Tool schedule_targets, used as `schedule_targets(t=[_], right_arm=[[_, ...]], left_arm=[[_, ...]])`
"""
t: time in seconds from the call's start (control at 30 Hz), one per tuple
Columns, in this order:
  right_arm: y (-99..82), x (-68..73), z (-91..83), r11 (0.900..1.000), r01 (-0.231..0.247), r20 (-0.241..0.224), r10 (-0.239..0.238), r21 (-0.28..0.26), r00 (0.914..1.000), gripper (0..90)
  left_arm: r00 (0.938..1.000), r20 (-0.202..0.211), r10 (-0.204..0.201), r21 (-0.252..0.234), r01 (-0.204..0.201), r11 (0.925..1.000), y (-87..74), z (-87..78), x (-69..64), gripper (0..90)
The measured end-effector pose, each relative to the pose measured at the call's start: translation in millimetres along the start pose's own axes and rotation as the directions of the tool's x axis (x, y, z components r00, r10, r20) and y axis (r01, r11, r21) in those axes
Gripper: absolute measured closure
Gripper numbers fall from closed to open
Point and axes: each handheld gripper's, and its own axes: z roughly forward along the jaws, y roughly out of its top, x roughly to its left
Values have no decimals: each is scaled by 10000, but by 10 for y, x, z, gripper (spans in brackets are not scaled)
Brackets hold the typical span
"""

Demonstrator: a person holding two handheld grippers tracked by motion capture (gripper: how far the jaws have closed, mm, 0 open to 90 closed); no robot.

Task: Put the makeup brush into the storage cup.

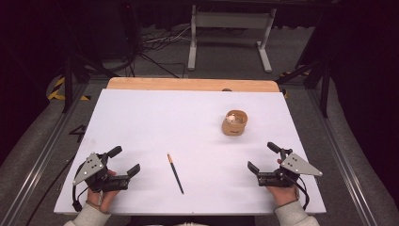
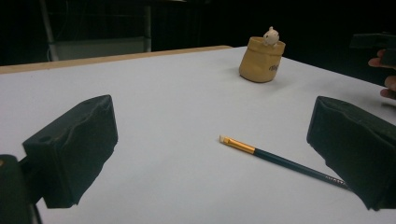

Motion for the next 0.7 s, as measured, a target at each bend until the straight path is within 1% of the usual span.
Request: schedule_targets(t=[0.03,0.07,0.13,0.2,0.27,0.33,0.37,0.5,0.53,0.6,0.63,0.67,0.7], right_arm=[[6,-3,-2,10000,22,-68,-22,-16,10000,3],[12,3,-7,10000,24,-51,-24,-34,10000,4],[22,15,-16,9996,186,25,-186,-216,9998,14],[44,24,-27,9993,233,70,-231,-281,9997,20],[65,40,-33,9989,315,72,-312,-353,9995,20],[78,57,-37,9987,426,172,-421,-288,9990,19],[85,62,-38,9986,457,187,-452,-273,9988,18],[124,78,-41,9985,519,187,-516,-179,9985,18],[130,85,-43,9983,556,217,-553,-152,9982,17],[142,93,-47,9979,640,255,-638,-68,9976,19],[147,95,-48,9978,653,210,-651,-90,9977,27],[147,95,-48,9978,653,210,-651,-90,9977,27],[162,98,-57,9977,673,172,-671,-123,9976,30]], left_arm=[[10000,-22,4,73,-4,10000,8,3,-3,14],[10000,-43,27,133,-26,9999,17,5,-7,11],[10000,7,59,264,-60,9996,42,4,-14,3],[10000,23,-2,334,1,9994,69,6,-35,1],[9997,226,-58,414,49,9991,112,8,-62,1],[9994,353,25,463,-41,9989,154,25,-90,2],[9990,446,-26,483,5,9988,175,35,-108,1],[9972,740,-83,406,53,9992,278,91,-154,1],[9975,711,-38,376,12,9993,304,104,-164,1],[9969,788,-37,332,10,9994,345,135,-183,1],[9969,788,-37,332,10,9994,345,135,-183,1],[9960,888,-101,388,67,9992,367,167,-200,1],[9954,960,-67,485,20,9988,381,190,-209,1]])
